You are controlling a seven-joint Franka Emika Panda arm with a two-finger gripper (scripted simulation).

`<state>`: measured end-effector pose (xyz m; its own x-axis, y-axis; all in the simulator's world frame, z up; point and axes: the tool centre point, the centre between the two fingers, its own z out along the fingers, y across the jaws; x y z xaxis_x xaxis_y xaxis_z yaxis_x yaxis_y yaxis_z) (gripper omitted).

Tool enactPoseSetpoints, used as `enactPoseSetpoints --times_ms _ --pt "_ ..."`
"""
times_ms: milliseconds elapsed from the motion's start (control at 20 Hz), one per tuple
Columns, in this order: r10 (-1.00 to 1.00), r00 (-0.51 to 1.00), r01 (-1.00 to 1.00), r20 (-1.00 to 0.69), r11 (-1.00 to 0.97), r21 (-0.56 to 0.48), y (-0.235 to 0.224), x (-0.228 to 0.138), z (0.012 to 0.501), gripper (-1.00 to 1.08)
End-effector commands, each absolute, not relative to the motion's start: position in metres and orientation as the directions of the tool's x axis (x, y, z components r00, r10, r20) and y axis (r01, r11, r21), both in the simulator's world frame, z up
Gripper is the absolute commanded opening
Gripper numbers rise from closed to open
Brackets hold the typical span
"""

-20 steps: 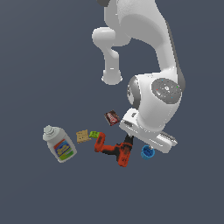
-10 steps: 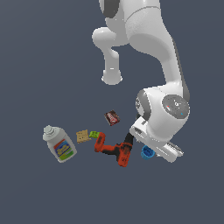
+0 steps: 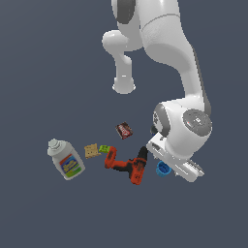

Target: Pick up a designated object from a clutter of objects.

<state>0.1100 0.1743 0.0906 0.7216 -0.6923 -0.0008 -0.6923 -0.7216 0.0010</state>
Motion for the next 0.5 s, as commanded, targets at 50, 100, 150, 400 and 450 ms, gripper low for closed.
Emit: enactPoseSetpoints --times_ms 50,100,150,400,450 --pt "-0.693 0.721 -0.693 -0.001 -0.721 0.001 0.174 0.110 0.087 1.00" --pt "-0.693 0.721 -0.693 0.000 -0.721 0.001 0.174 0.110 0.085 1.00" --pt "-0.693 0.721 -0.693 0.000 -0.721 0.001 0.174 0.110 0.081 1.00" --pt "-0.694 0.720 -0.694 0.000 -0.720 0.000 0.174 0.109 0.055 1.00" --pt "-0.695 0.719 -0.695 0.000 -0.719 0.000 0.174 0.109 0.050 1.00"
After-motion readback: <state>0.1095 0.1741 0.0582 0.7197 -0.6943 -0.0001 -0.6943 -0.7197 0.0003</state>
